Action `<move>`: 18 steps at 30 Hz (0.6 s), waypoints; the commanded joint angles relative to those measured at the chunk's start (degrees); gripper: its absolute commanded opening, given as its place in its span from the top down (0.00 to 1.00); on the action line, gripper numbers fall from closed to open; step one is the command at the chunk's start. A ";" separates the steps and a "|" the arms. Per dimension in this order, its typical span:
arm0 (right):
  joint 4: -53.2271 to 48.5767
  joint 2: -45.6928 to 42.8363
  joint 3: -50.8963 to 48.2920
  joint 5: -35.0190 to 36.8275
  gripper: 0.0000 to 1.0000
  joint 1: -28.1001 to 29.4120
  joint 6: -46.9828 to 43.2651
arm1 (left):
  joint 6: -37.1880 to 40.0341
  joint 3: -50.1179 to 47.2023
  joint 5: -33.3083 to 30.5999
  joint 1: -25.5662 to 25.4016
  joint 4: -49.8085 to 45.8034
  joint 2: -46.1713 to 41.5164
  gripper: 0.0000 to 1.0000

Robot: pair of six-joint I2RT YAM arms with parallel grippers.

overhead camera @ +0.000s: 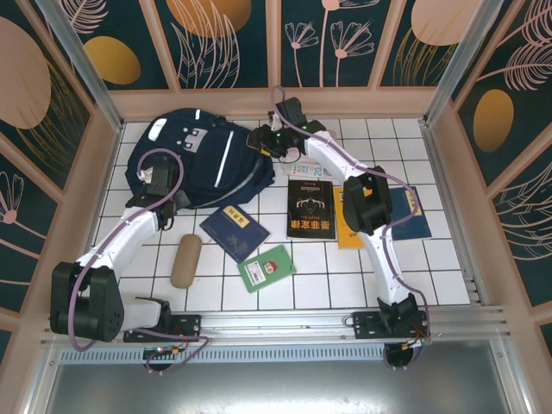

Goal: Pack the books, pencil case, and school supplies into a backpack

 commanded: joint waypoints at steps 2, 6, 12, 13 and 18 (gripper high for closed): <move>1.83 -9.59 -9.15 5.43 0.41 -0.60 -3.78 | -0.54 -0.59 4.50 0.47 -0.86 -1.94 0.46; 8.07 -19.09 -23.94 6.70 0.40 -0.19 -6.58 | -4.14 -2.73 12.49 0.34 -0.88 -4.53 0.44; 12.86 -26.57 -38.07 8.82 0.40 3.83 -12.34 | -12.39 -8.30 22.42 -1.42 -0.23 -10.51 0.44; 13.32 -26.95 -39.48 9.06 0.40 4.75 -13.21 | -14.03 -9.42 23.67 -2.19 0.28 -11.62 0.44; 15.22 -26.38 -44.41 8.82 0.40 8.67 -16.33 | -22.28 -14.67 25.45 -8.95 3.34 -14.22 0.41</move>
